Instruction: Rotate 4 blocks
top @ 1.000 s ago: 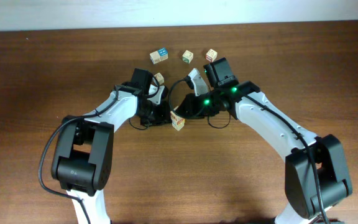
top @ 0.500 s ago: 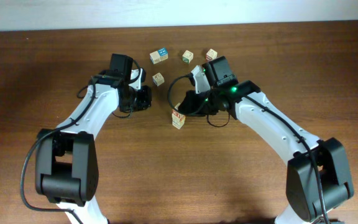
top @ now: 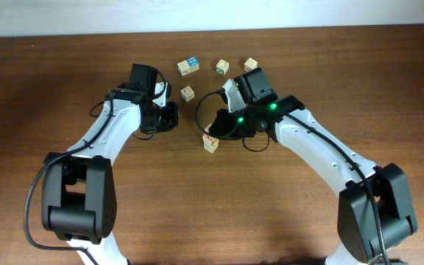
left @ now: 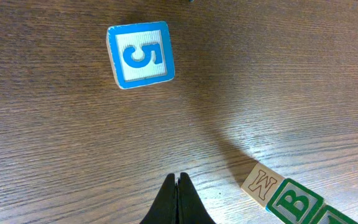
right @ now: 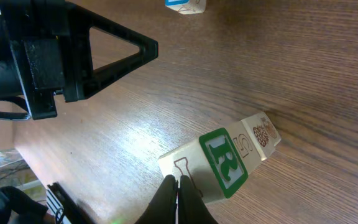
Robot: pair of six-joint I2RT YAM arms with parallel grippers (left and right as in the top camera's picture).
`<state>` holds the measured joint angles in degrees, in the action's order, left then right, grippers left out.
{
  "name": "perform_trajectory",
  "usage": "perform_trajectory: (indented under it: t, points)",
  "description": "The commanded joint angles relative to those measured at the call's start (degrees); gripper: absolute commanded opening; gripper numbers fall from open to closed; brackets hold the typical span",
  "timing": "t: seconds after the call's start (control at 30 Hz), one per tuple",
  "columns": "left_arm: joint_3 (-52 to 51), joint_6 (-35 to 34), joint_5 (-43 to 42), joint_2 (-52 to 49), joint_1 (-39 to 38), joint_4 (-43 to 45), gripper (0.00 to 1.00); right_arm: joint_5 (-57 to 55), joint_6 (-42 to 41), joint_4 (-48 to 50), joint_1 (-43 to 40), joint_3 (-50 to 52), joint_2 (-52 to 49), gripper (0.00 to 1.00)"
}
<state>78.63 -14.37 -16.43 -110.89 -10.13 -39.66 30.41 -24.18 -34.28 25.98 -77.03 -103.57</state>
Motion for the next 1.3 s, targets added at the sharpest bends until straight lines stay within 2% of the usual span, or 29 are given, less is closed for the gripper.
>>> perform_trajectory:
  t: [0.0,0.2,0.47,1.27]
  points:
    - [0.59,0.94,0.42,0.94,0.24,-0.07,0.00,-5.35,0.24,-1.36,0.26,0.48,-2.73,0.12]
    - [0.59,0.96,0.39,0.96,0.24,-0.09,0.00,-4.94,0.07,-2.38,0.28,-1.44,-2.73,0.13]
    - [0.59,0.96,0.39,0.94,0.24,-0.09,0.00,-3.87,0.07,-1.99,0.79,-2.08,-2.73,0.23]
    - [0.59,0.96,0.39,0.94,0.24,-0.09,0.00,-3.89,0.11,-3.91,1.81,-5.92,-2.05,0.24]
